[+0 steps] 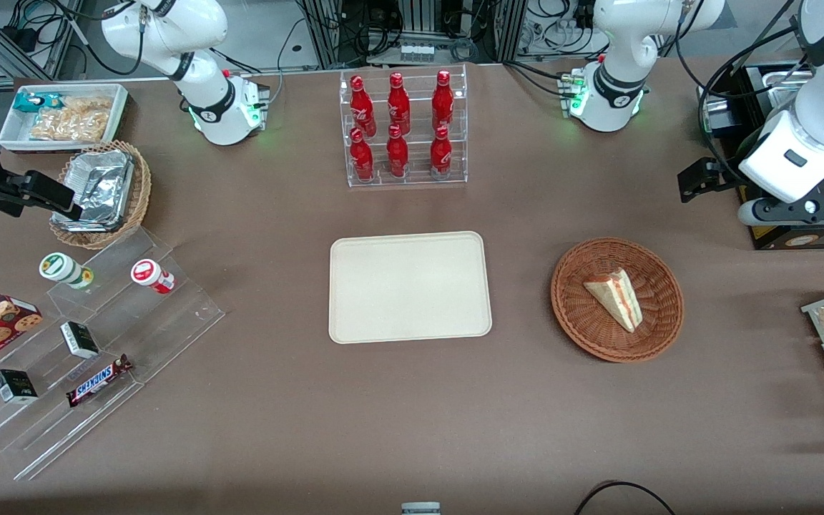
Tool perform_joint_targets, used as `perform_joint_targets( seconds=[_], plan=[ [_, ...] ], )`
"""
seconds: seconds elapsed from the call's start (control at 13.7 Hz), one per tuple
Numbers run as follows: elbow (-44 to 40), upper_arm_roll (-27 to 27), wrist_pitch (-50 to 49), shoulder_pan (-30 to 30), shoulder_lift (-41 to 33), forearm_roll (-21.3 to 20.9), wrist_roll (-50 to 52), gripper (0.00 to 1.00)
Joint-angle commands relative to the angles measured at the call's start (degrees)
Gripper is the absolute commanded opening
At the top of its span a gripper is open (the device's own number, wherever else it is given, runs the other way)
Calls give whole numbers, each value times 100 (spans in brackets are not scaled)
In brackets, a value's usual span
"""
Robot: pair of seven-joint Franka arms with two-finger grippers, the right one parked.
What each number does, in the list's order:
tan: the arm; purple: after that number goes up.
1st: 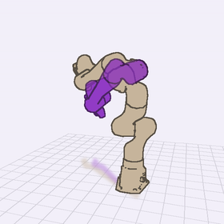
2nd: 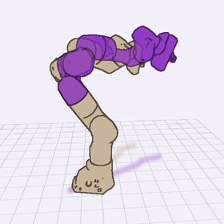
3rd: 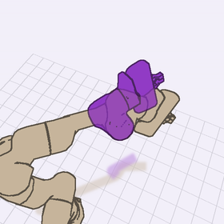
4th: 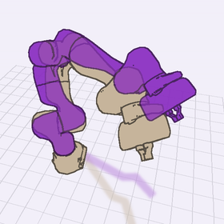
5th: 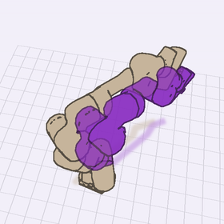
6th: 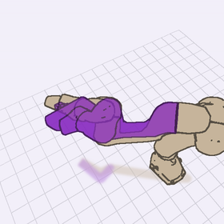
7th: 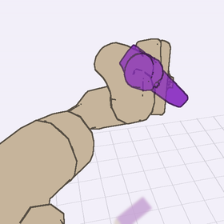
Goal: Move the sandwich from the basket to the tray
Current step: 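Lower the open left gripper over the wrapped sandwich in the wicker basket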
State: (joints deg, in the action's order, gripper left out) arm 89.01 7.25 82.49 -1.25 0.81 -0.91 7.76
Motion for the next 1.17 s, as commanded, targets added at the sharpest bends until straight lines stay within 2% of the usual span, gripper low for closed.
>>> perform_joint_targets(
  seconds=[0.0, 0.44, 1.1],
  plan=[
    [-103, -22, -5, -42, 86, 73, 111, 100],
    [388, -22, 318, -42, 490, -6, 103, 100],
    [2979, -39, 3261, -42, 491, -32, 234, 100]
  ],
)
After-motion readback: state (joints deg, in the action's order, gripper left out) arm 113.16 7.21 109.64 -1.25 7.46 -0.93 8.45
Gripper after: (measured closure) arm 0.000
